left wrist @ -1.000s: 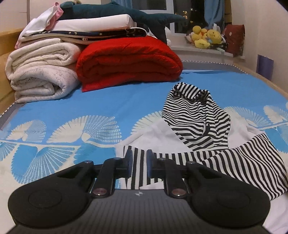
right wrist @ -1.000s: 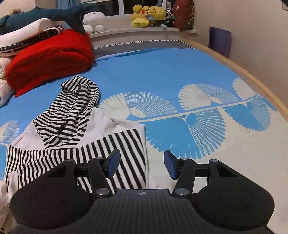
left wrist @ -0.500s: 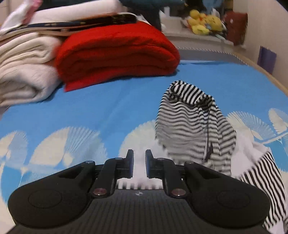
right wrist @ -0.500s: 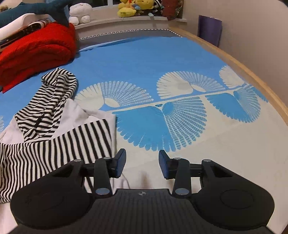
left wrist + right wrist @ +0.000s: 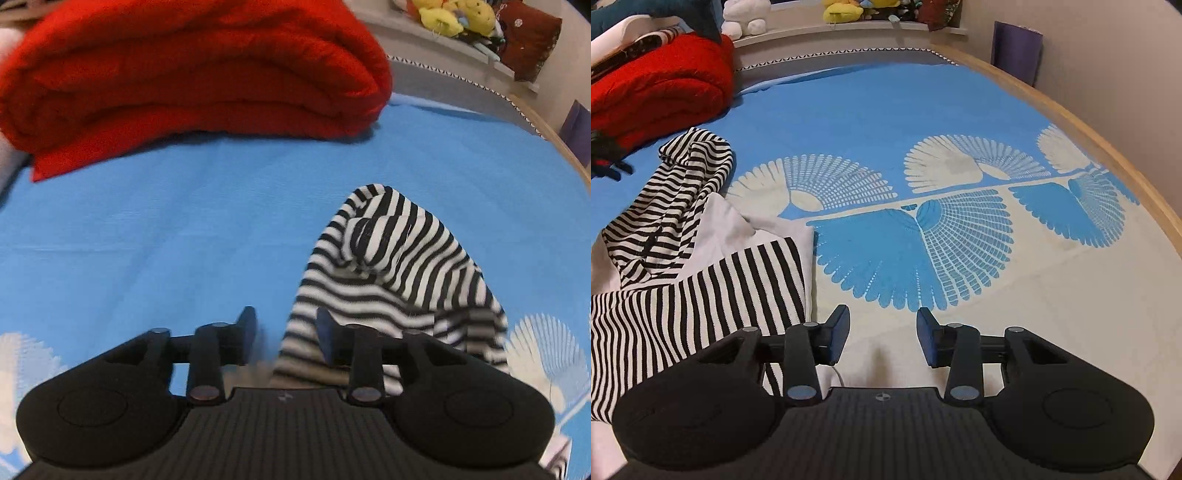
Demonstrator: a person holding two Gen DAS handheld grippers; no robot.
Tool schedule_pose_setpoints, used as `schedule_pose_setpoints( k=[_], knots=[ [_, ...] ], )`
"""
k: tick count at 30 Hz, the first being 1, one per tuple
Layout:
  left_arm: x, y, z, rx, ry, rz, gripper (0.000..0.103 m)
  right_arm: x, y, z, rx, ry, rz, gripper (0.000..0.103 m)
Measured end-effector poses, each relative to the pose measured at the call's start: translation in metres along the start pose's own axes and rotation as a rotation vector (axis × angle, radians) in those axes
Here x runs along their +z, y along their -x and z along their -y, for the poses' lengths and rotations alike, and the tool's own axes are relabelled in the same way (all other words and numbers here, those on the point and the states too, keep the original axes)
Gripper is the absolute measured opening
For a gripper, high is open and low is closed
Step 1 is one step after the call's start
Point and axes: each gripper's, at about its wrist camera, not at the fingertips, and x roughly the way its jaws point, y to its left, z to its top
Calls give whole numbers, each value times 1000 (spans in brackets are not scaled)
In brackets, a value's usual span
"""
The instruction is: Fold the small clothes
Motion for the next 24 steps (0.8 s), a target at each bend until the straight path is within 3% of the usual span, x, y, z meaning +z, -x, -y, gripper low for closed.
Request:
schedule_pose_setpoints(
  k=[3,10,12,13,14,16,21,22,24],
  knots=[
    [8,-24,10,8,1,-9,49,-1,-4,-3,-10,15,-9,41],
    [13,-59,24,28,-48,1,48,-2,-6,1,-50,22,3,41],
    [12,-61,26,28,-47,9,30,0,-6,3,-55,5,3,41],
    [11,-61,27,17,-64,4,9,1,-5,5,-57,-3,6,41],
    [9,-57,30,15,-96,6,1,2,-4,5,-58,-11,11,41],
    [5,-37,37,26,-173,66,1,4,0,3,-56,-16,23,41],
    [-20,56,44,-64,-299,246,1,11,14,-3,-30,-27,58,41],
    [-33,78,48,-84,-357,285,1,12,18,-4,-22,-36,66,41],
    [-80,135,60,-111,-565,405,1,14,26,-8,-4,-45,84,41]
  ],
)
